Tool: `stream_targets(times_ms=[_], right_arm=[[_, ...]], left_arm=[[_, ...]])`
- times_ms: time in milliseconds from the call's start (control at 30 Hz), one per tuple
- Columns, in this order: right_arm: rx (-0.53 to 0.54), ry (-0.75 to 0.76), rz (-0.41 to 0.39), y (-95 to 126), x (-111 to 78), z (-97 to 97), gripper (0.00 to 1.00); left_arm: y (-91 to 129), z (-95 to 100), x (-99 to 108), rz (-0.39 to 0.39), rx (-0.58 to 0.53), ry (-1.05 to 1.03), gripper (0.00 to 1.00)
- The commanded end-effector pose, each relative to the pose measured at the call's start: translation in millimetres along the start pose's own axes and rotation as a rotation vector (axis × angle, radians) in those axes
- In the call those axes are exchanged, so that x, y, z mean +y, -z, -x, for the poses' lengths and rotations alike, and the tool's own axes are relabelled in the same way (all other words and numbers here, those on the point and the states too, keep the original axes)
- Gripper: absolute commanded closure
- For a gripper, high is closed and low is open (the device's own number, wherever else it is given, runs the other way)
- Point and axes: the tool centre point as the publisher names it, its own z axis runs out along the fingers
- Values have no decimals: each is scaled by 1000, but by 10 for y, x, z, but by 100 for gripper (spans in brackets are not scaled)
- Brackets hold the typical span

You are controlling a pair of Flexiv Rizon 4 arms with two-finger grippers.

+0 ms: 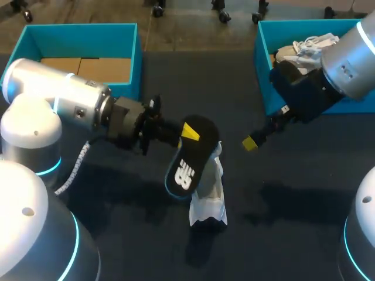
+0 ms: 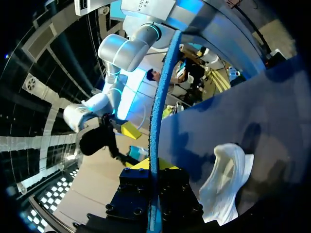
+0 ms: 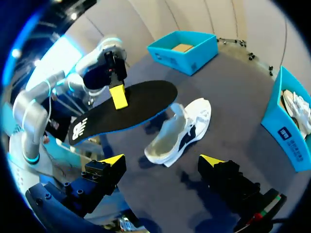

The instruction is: Take the shoe out of the shoebox, open the shoe tongue, remove and reinsert the insole, then place the shoe into the shoebox

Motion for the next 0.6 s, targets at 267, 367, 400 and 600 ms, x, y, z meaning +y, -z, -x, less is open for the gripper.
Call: stream_targets(times_ms=[267, 367, 400, 600], right_arm=[[-97, 148, -133, 47, -141, -93, 0], [-97, 148, -133, 47, -141, -93, 0], [-97, 148, -133, 47, -141, -93, 0], [-112, 213, -165, -34, -150, -108, 0]], left_arm=[[-111, -101, -444, 11, 40, 102, 100], [-111, -101, -444, 11, 40, 102, 100], [-111, -101, -444, 11, 40, 102, 100], [-145, -203, -529, -8, 26, 143, 100]])
